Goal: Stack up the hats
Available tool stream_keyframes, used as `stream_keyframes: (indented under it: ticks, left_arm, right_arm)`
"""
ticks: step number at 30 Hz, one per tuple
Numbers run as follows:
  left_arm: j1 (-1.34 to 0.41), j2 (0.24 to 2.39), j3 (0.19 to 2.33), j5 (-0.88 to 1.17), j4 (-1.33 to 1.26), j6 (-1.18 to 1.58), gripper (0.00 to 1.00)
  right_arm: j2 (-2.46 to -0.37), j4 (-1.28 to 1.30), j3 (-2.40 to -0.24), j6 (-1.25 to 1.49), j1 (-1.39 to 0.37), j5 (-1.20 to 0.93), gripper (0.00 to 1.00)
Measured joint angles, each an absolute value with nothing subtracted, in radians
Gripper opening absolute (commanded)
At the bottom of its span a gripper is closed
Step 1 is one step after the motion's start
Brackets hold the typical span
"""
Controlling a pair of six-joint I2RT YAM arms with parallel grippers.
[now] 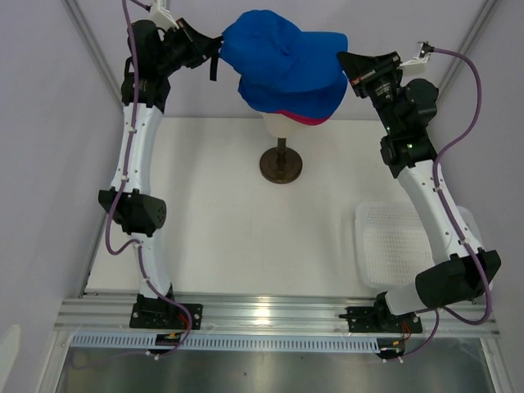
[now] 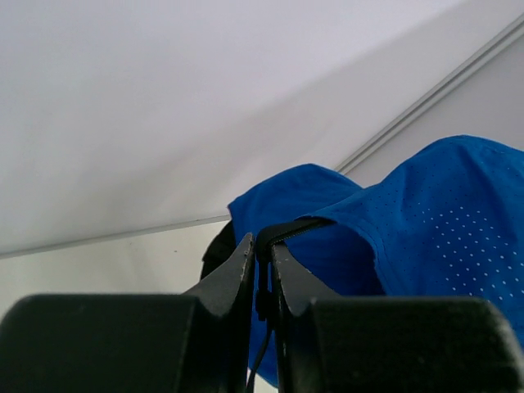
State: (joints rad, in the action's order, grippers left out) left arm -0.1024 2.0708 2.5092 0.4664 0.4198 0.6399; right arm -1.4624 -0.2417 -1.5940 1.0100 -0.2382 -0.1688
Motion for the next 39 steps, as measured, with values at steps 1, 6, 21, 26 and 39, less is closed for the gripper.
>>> stream_keyframes:
  ticks: [1,6,21,26,39]
  left_arm:
    - [-0.102,2.074,2.514,0.477,0.41,0.649,0.14]
    - [-0.127,2.093,2.514,0.501,0.403,0.644,0.15]
    - [-0.155,2.21,2.513,0.505,0.482,0.588,0.11]
    - [-0.142,2.208,2.502,0.54,0.52,0.53,0.1]
    - [-0.042,2.026,2.464,0.534,0.709,0.285,0.02]
  right_arm:
    - [-1.452,-0.23,-1.591,1.008,-0.238,-0.153,0.0]
    - [-1.402,-0.134,-1.582,0.984,-0.233,-0.083,0.0]
    - [-1.4,-0.054,-1.53,0.937,-0.218,-0.054,0.0]
    - [-1.417,-0.058,-1.52,0.938,-0.215,-0.067,0.0]
    - [-1.443,-0.147,-1.47,0.977,-0.21,-0.092,0.0]
